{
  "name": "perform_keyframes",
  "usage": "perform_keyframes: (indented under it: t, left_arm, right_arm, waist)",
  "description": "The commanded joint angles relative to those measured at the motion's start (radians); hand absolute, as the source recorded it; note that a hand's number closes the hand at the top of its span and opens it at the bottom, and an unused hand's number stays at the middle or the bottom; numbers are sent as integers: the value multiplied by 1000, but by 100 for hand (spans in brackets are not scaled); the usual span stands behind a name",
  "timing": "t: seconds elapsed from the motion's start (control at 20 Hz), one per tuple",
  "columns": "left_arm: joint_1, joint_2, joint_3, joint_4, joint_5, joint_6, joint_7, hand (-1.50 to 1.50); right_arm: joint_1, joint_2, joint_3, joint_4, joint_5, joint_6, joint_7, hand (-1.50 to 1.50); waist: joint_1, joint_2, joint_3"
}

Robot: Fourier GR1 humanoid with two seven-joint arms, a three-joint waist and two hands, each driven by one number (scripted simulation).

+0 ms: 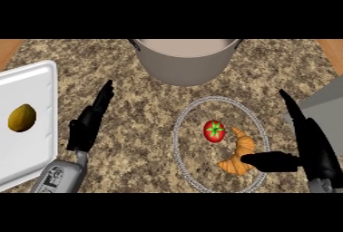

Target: Pick the tomato from the placemat and place it in the tiered shelf

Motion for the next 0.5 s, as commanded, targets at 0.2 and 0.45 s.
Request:
perform_keyframes:
  t: [0.2, 0.45]
  left_arm:
    - [-35, -26, 10, 37, -15, 0, -1, 0]
    - [10, -15, 21, -11, -12, -17, 0, 0]
  right_arm:
    - [-247, 66, 121, -70, 88, 233, 475, -150]
    - [-279, 153, 151, -42, 159, 255, 496, -150]
  waist:
    - [-5, 0, 3]
    - [-7, 0, 4]
